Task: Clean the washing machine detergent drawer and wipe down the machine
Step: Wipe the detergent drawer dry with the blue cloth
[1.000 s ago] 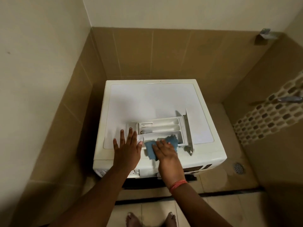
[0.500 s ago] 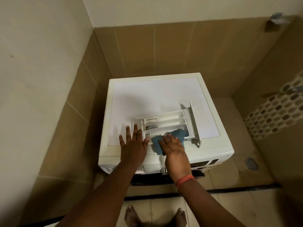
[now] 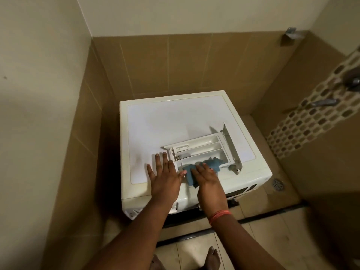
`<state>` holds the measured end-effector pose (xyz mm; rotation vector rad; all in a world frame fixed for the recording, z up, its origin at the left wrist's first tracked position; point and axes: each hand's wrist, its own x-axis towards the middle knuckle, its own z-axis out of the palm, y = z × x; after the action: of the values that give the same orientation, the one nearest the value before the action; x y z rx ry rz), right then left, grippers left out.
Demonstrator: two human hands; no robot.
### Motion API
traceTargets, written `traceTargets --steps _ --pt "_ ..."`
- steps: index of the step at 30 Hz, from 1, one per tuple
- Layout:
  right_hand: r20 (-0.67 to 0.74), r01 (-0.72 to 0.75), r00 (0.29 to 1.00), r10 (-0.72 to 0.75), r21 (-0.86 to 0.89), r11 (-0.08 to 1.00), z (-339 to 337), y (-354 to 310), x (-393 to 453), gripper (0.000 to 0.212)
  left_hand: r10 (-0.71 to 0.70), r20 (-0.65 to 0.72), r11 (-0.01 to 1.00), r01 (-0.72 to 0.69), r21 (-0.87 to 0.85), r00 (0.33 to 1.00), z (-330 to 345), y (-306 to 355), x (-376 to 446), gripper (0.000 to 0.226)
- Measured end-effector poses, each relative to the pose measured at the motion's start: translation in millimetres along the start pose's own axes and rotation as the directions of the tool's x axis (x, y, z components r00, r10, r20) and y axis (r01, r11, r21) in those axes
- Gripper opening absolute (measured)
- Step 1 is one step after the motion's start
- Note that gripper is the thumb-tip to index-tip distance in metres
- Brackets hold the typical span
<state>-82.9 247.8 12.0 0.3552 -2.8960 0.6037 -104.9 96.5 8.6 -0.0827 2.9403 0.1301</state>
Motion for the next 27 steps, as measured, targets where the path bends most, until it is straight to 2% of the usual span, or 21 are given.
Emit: traceTargets --steps 2,6,8,10,13,15,20,22,25,27 --pt "0.01 0.028 1.0 -0.028 -0.016 0.999 -5.4 1.8 -2.7 0.071 0.003 0.013 1.0 -0.003 -0.009 1.0 -1.0 -0.7 0.6 0.086" --pt "-0.091 -0.178 0.981 0.171 -0.078 0.981 -28.9 36.9 -4.2 0.07 0.028 0.026 1.0 -0.028 0.009 0.999 -1.2 -1.7 -0.3 0.091" --pt "-0.096 -0.217 0.973 0.209 -0.082 0.973 -30.3 40.9 -2.8 0.068 0.032 0.017 0.999 -0.032 0.011 0.999 -1.1 -1.0 -1.0 0.099" --pt "-0.066 -0.181 0.982 0.177 -0.063 0.981 -23.0 28.5 -1.3 0.07 0.024 0.009 1.0 -0.024 0.002 1.0 -2.0 0.2 0.5 0.099" --pt "0.013 -0.049 0.999 0.049 0.012 0.999 -4.5 3.8 -5.3 0.074 0.022 0.043 1.0 -0.022 0.001 0.999 -4.5 -0.3 4.7 0.086" --pt "0.018 0.006 1.0 -0.007 0.037 0.999 -2.0 6.5 -7.0 0.076 0.03 0.054 0.999 -0.03 0.014 0.998 -5.8 -0.8 5.9 0.082" --pt "-0.057 -0.227 0.972 0.227 0.008 0.974 -23.4 52.9 -2.8 0.071 0.027 0.045 0.998 -0.03 0.052 0.999 -7.3 0.3 6.4 0.091" --pt "-0.053 -0.229 0.972 0.229 0.004 0.973 -22.3 50.9 1.2 0.069 0.032 0.048 0.998 -0.034 0.053 0.998 -8.6 0.3 5.8 0.093" --pt "-0.038 -0.192 0.98 0.193 0.038 0.981 -18.2 49.4 3.2 0.076 0.042 0.017 0.999 -0.042 0.028 0.999 -12.3 -1.6 10.9 0.08" --pt "-0.029 -0.157 0.987 0.159 0.058 0.986 -20.2 57.4 5.4 0.077 0.098 -0.035 0.995 -0.098 -0.009 0.995 -17.4 -4.3 22.8 0.069"
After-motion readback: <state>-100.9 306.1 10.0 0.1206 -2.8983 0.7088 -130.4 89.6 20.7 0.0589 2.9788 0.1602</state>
